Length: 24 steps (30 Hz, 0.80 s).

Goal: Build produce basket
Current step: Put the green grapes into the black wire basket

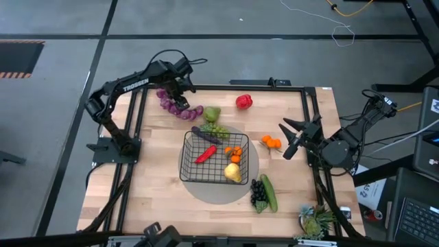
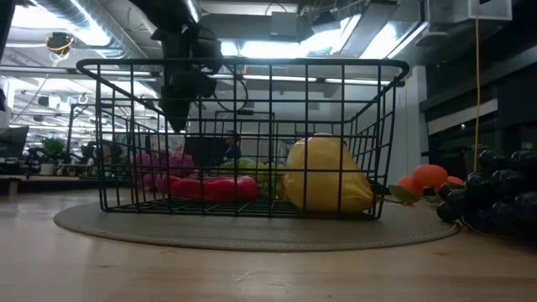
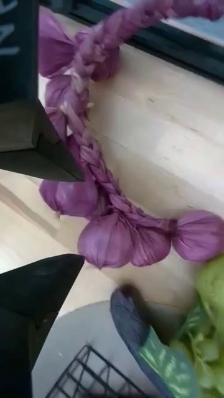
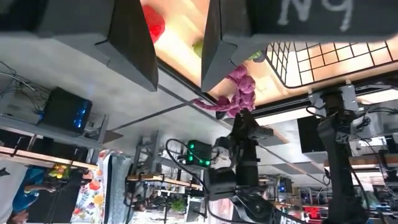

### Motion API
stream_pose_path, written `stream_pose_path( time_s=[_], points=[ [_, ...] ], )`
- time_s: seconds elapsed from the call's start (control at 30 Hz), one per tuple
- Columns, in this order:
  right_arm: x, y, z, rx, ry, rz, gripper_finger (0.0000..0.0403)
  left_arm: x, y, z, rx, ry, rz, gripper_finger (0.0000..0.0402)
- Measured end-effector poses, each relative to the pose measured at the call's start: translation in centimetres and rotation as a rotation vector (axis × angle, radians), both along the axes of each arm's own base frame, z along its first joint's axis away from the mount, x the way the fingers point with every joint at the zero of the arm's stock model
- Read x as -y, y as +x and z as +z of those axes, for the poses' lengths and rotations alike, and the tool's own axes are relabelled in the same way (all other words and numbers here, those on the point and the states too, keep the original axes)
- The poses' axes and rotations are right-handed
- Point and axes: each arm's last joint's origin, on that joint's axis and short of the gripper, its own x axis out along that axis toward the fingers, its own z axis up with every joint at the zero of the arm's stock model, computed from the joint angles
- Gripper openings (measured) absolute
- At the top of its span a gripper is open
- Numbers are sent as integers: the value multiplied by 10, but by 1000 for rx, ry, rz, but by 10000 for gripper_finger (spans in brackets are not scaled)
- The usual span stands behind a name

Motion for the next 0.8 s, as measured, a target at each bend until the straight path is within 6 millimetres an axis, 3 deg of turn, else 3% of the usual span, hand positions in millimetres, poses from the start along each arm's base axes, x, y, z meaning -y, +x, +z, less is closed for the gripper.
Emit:
stream_pose_path(
  time_s=[0.2, 0.37, 0.5, 0.63, 0.8],
  points=[
    [0, 0, 0, 0, 1, 2, 126, -3, 10, -21, -79, -34, -74, 196],
    [0, 0, 0, -1, 0, 2, 126, 3, 33, -34, -49, -8, -201, 196],
    [0, 0, 0, 0, 1, 2, 126, 15, 50, -32, 23, 29, -301, 196],
    [0, 0, 0, -5, -4, 1, 126, 33, 63, -32, 94, -42, -383, 196],
    [0, 0, 0, -5, -4, 1, 126, 49, 78, -44, 75, -71, -446, 196]
  ],
)
